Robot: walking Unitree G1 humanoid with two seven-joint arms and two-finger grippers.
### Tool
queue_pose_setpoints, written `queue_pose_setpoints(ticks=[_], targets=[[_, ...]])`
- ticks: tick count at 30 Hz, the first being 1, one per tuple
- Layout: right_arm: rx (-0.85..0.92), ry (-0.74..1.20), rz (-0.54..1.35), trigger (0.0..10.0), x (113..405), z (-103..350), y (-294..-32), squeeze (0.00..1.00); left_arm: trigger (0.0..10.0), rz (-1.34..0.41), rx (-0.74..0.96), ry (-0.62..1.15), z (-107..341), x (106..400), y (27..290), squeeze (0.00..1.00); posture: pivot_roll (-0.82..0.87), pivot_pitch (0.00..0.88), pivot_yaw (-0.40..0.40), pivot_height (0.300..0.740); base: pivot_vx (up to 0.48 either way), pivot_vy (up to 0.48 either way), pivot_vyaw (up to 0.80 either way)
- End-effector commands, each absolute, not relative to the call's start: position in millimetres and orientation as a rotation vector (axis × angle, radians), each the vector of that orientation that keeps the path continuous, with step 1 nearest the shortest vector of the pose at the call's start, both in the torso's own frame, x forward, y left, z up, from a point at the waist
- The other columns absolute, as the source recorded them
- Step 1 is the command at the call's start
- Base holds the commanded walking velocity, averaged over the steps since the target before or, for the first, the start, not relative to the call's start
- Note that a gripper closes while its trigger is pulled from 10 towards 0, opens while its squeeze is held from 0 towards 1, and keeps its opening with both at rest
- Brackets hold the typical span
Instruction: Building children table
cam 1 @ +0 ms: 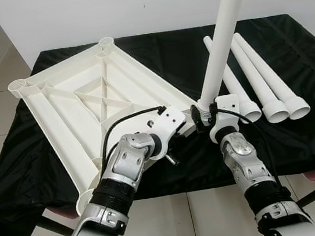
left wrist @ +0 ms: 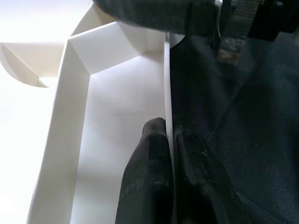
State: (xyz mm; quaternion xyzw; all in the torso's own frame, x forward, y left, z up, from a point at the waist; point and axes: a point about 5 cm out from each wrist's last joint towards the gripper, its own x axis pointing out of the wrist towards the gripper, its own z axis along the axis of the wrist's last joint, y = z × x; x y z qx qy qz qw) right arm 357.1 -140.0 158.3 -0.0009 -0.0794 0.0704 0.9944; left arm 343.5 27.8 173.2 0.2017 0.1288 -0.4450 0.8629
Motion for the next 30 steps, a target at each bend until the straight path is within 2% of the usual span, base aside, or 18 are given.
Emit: queue_pose_setpoints(ticks=[1, 30], targets=[[-0.004, -0.12, 0.197, 10.0, 357.3, 151.1, -134.9, 0.0, 10.0, -0.773, 0.444, 0.253, 172.3, 351.5, 37.0, 0.0, -0.12, 0.124, 0.061, 0.74, 0.0, 0.0, 0.0], [-0.076, -0.133, 0.389, 10.0, 363.7, 159.1, -147.7, 0.0, 10.0, -0.773, 0.442, 0.255, 173.0, 351.6, 38.2, 0.0, -0.12, 0.137, 0.069, 0.74, 0.0, 0.0, 0.0]])
